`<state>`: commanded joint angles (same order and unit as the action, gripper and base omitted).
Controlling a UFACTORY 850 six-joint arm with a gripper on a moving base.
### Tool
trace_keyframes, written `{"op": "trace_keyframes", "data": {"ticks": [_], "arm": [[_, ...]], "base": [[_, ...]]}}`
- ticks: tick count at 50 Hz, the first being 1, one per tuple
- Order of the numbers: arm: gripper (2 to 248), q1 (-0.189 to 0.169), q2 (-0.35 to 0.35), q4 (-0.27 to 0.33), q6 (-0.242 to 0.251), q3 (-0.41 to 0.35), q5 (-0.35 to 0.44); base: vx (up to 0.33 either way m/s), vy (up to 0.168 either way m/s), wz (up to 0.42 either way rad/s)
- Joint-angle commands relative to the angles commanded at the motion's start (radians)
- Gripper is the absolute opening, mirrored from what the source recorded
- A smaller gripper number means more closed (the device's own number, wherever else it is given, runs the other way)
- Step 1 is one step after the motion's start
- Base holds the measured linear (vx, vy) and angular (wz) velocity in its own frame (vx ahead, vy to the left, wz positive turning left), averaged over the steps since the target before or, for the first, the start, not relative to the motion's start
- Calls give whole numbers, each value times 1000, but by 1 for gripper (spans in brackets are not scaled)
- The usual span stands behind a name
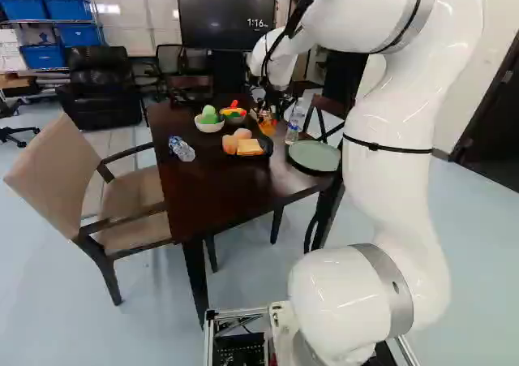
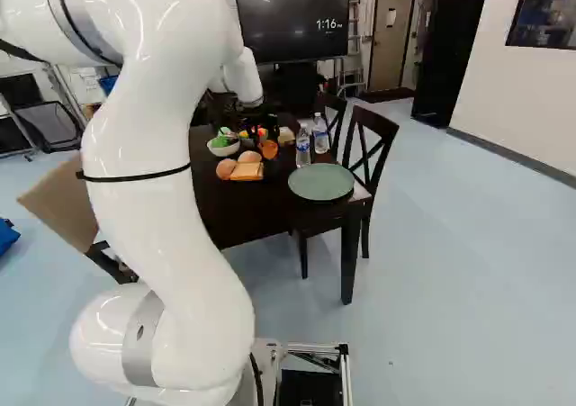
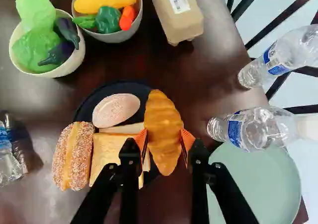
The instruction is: Move the croissant to the empty plate
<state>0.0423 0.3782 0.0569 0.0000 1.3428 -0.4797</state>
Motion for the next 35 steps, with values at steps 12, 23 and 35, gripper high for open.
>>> {"op": "trace_keyframes", "data": {"ticks": [12, 23, 35], "arm": [[109, -2, -42, 0, 0, -20, 0], [109, -8, -85, 0, 0, -59, 0], [109, -27, -134, 0, 0, -117, 0]], "base": [[0, 0, 0], [0, 0, 0], [0, 0, 0]]}}
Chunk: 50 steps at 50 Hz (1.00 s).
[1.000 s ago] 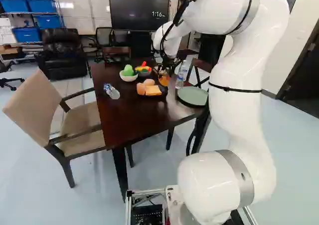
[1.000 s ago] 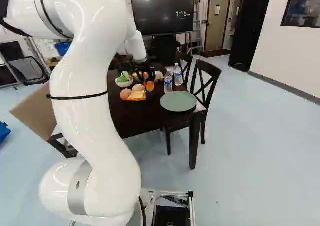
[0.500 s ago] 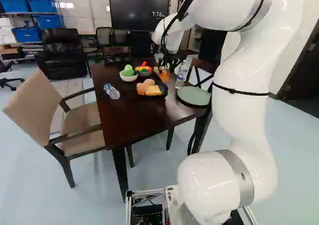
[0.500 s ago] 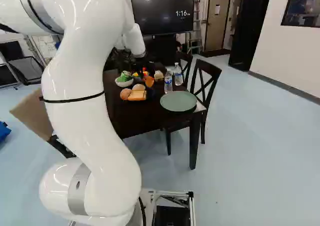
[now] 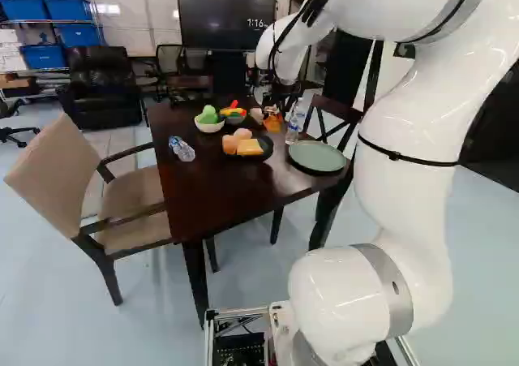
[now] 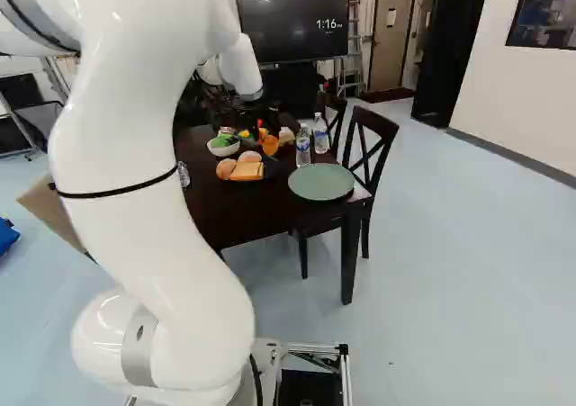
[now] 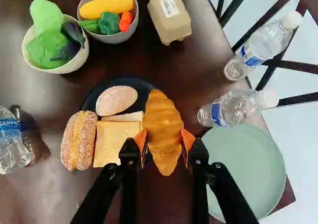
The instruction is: Move the croissant to the empty plate
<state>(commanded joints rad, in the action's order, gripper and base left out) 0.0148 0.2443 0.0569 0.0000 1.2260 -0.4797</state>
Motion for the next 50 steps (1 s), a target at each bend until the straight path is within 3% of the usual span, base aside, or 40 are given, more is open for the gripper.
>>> {"op": "trace_keyframes", "data": {"ticks": [50], "arm": [[109, -132, -184, 0, 0, -205, 0]], "base": [[0, 0, 0]]}}
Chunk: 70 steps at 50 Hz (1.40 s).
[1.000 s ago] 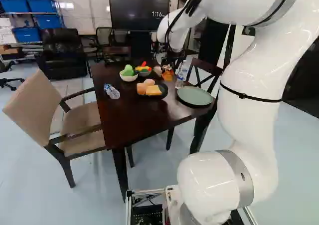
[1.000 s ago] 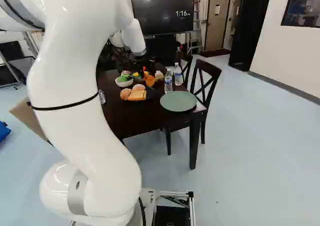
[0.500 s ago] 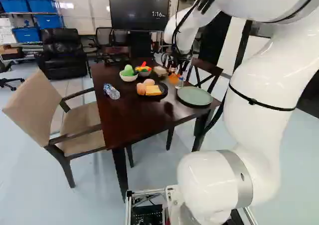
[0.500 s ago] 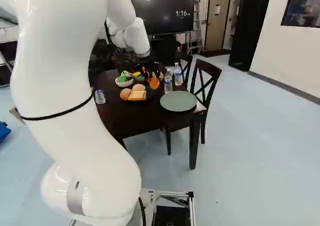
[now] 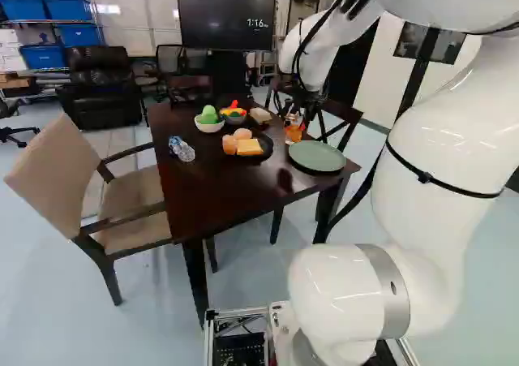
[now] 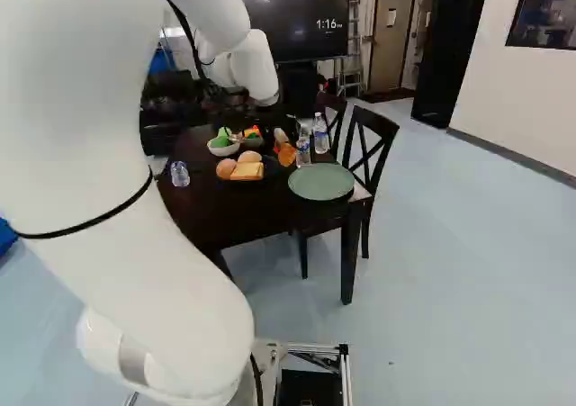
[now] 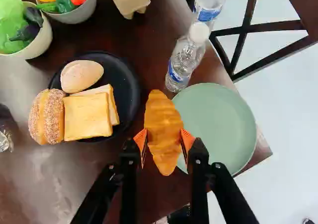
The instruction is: Move the croissant to the empty plate
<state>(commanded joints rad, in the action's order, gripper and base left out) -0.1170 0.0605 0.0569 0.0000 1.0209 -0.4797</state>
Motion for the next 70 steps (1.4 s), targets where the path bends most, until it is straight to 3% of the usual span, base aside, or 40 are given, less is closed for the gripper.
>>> {"op": "trace_keyframes", "data": {"ticks": [30, 56, 70], "arm": [[109, -113, -50, 0, 0, -52, 0], [109, -204, -16, 0, 0, -17, 0], [109, -209, 4, 0, 0, -14, 0]], "base": [[0, 0, 0], [0, 0, 0], [0, 0, 0]]}}
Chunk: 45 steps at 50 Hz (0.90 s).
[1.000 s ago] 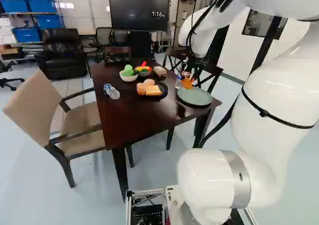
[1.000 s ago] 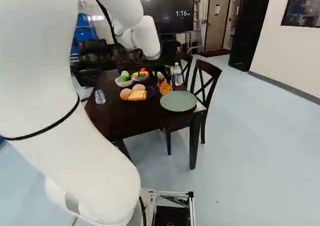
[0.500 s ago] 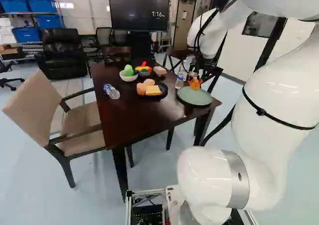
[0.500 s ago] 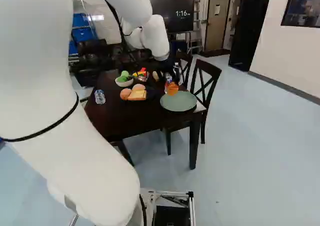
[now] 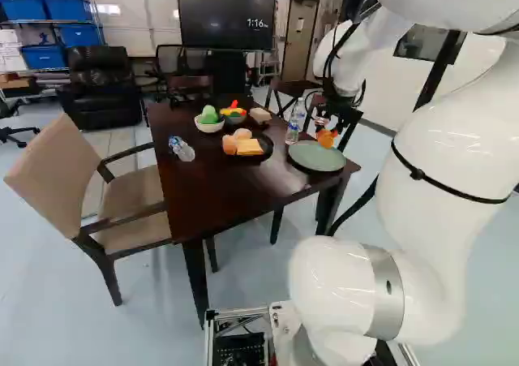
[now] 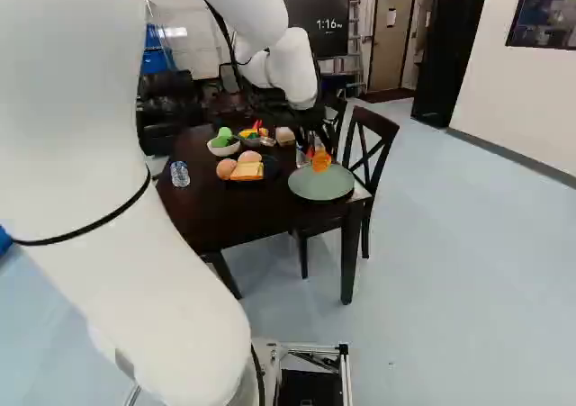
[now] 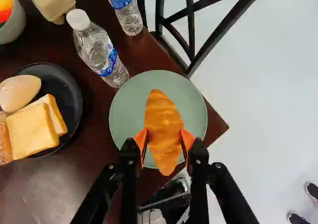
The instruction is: Move the croissant to the empty plate
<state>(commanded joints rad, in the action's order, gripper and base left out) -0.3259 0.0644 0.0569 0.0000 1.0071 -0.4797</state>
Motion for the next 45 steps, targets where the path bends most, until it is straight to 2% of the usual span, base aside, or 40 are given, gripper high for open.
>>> {"op": "trace_keyframes", "data": {"ticks": [45], "arm": [[109, 2, 127, 0, 0, 24, 0]], "base": [[0, 0, 0]]}}
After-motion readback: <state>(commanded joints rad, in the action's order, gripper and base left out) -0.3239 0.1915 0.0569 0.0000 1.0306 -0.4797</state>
